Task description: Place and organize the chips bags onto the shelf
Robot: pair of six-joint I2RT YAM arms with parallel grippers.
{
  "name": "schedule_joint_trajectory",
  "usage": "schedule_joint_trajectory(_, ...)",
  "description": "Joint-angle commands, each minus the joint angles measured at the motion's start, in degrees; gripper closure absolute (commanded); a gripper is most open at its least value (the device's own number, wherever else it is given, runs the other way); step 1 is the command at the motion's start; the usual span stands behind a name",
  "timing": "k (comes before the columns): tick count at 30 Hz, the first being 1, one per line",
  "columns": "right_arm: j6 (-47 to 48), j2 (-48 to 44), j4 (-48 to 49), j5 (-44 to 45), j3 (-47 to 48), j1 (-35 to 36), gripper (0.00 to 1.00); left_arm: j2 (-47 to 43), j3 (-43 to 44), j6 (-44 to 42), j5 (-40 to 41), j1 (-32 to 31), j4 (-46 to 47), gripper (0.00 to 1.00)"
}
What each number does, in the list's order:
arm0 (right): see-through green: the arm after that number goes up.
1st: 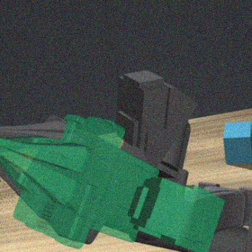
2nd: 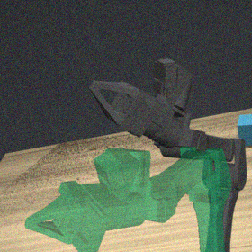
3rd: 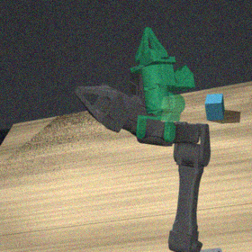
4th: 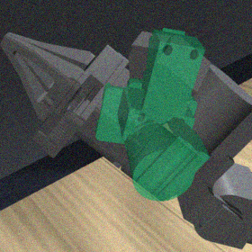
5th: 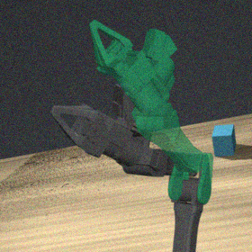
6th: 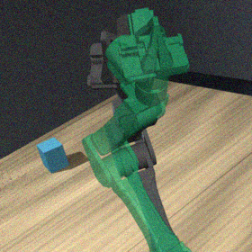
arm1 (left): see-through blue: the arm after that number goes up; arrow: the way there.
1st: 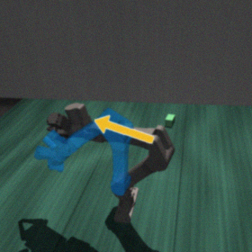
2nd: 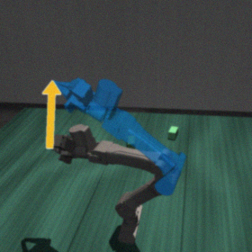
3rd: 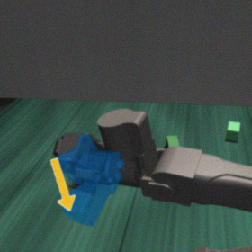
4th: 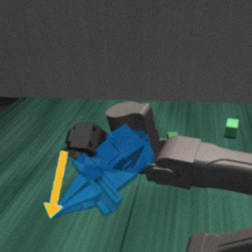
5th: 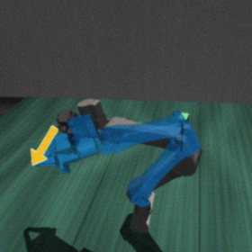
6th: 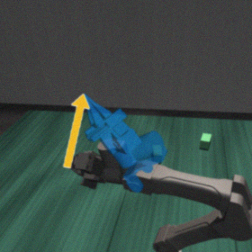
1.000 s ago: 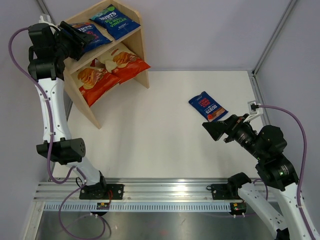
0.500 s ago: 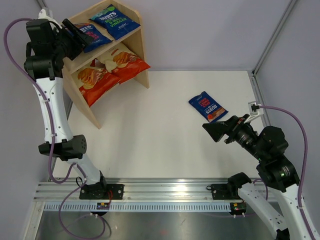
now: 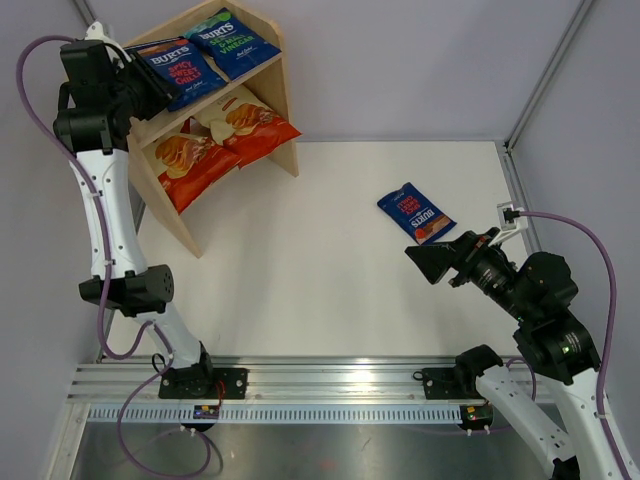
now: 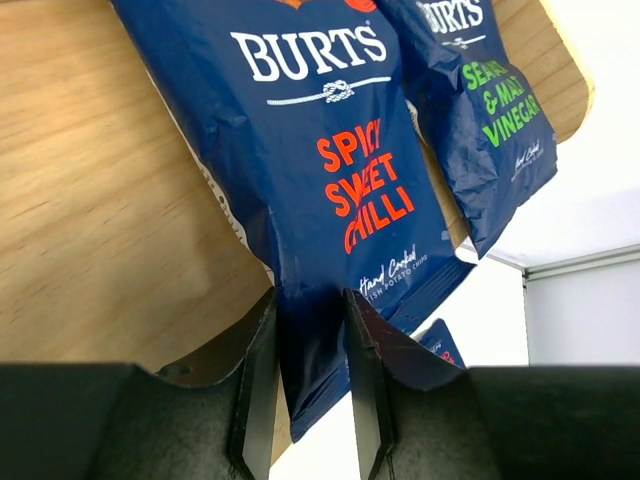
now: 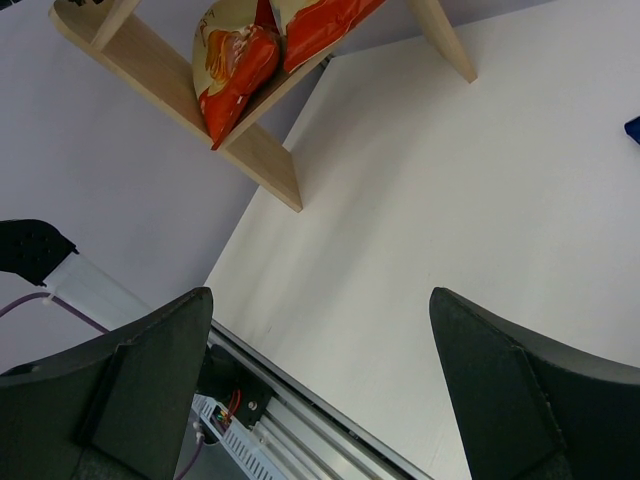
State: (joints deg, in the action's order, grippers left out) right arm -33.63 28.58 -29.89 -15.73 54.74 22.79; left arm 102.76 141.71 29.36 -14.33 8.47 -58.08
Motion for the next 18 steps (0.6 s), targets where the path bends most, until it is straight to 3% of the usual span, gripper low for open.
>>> schedule_joint_trajectory(1,1.4,0.3,0.4,-0.4,1.6,0.3,0.03,1.0,0.2,0.1,-2.9,-0.1,2.9,0.68)
schedule_joint_trajectory(13,2.0,1.1,0.1,0.8,0.8,0.3,0.03,0.5,-1.1,2.7,-2.6,-0.2,7.1,0.62)
schedule_joint_trajectory(18,2.8,4.8,-2.1,2.0,0.9,0.2,0.03,0.1,-0.4,0.1,0.3,-0.2,3.7,0.4)
